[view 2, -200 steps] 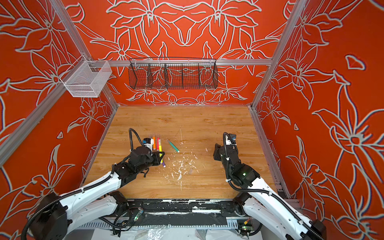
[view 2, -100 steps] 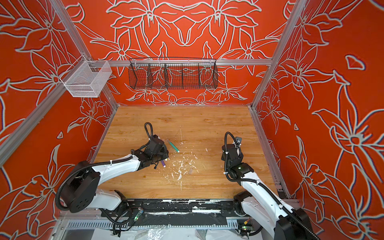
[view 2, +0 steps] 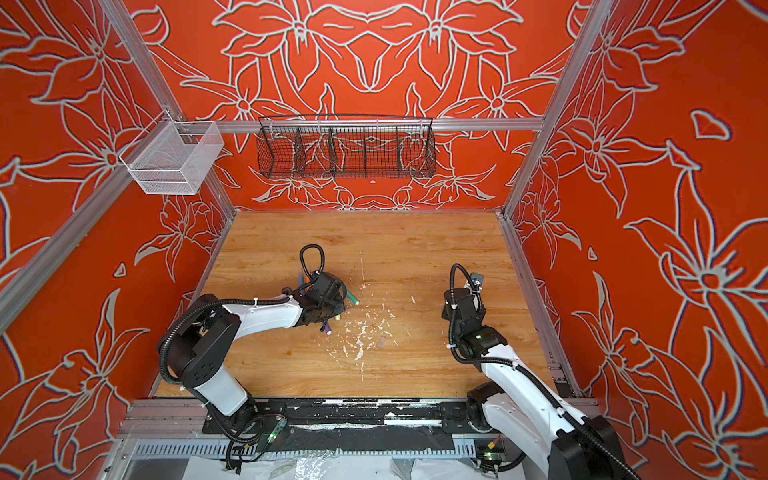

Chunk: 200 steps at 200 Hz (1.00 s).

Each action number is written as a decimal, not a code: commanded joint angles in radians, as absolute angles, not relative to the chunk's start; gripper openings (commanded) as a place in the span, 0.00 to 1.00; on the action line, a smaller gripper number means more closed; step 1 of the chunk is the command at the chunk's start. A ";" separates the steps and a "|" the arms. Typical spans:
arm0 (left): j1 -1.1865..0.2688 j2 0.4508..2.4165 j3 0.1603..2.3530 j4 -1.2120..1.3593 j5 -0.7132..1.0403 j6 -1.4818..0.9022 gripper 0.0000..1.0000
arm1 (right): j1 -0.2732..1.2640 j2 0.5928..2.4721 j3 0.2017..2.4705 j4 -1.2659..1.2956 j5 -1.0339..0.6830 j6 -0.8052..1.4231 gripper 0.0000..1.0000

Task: Insert the pens into the pen caps
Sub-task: 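Lay the capped yellow marker on the table and open the left gripper, then lower the left gripper onto the purple marker, close and lift it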

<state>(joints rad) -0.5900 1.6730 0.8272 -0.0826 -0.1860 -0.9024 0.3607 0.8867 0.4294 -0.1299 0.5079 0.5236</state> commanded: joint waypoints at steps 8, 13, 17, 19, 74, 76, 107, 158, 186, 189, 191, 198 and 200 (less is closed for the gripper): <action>-0.594 1.645 0.834 -0.131 -0.219 -0.889 0.38 | 0.354 0.876 0.420 -0.116 0.493 0.512 0.53; -0.596 1.631 0.836 -0.143 -0.226 -0.883 0.41 | 0.354 0.877 0.420 -0.116 0.492 0.512 0.53; -0.599 1.617 0.836 -0.159 -0.235 -0.881 0.42 | 0.354 0.877 0.420 -0.117 0.491 0.512 0.53; -0.601 1.611 0.836 -0.165 -0.242 -0.879 0.43 | 0.354 0.878 0.420 -0.117 0.490 0.511 0.53; -0.785 1.405 0.830 -0.493 -0.563 -1.005 0.46 | 0.354 0.889 0.423 -0.114 0.484 0.509 0.53; -0.792 1.399 0.826 -0.497 -0.567 -1.013 0.46 | 0.354 0.889 0.423 -0.115 0.483 0.509 0.53; -0.849 1.325 0.730 -0.486 -0.571 -1.091 0.46 | 0.354 0.893 0.426 -0.114 0.479 0.508 0.53; -0.850 1.368 0.672 -0.419 -0.530 -1.106 0.46 | 0.354 0.892 0.424 -0.113 0.477 0.508 0.53; -0.848 1.444 0.706 -0.430 -0.535 -1.115 0.46 | 0.354 0.898 0.426 -0.112 0.472 0.506 0.53; -0.848 1.453 0.710 -0.428 -0.534 -1.115 0.46 | 0.354 0.900 0.428 -0.112 0.472 0.505 0.53; -0.848 1.458 0.713 -0.427 -0.535 -1.114 0.46 | 0.354 0.900 0.428 -0.113 0.471 0.505 0.53; -0.848 1.473 0.723 -0.429 -0.535 -1.113 0.46 | 0.354 0.901 0.428 -0.112 0.470 0.505 0.53; -0.848 1.478 0.726 -0.429 -0.535 -1.113 0.46 | 0.354 0.901 0.429 -0.112 0.470 0.505 0.53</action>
<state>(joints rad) -0.8455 1.4281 0.6899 -0.4164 -0.5076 -1.0870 0.3607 0.8951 0.4294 -0.1207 0.4808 0.5140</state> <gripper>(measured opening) 0.462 0.529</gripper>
